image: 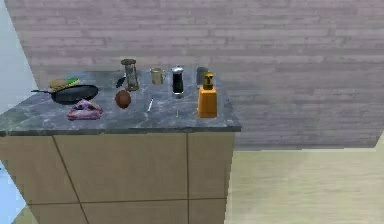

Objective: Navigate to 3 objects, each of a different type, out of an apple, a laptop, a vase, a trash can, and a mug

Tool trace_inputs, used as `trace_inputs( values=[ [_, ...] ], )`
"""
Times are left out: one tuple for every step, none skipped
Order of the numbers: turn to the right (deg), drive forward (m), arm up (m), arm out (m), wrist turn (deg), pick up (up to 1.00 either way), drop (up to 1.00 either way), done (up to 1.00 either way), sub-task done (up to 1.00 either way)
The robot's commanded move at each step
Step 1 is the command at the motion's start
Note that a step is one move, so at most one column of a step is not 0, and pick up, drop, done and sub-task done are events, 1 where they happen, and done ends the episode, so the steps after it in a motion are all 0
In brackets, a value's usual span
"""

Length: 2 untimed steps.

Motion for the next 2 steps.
trace_inputs(
  values=[
    [3.0, 0.0, 0.0, 0.0, 0.0, 0.0, 0.0, 0.0, 0.0],
    [0.0, 0.45, 0.0, 0.0, 0.0, 0.0, 0.0, 0.0, 0.0]
  ],
)
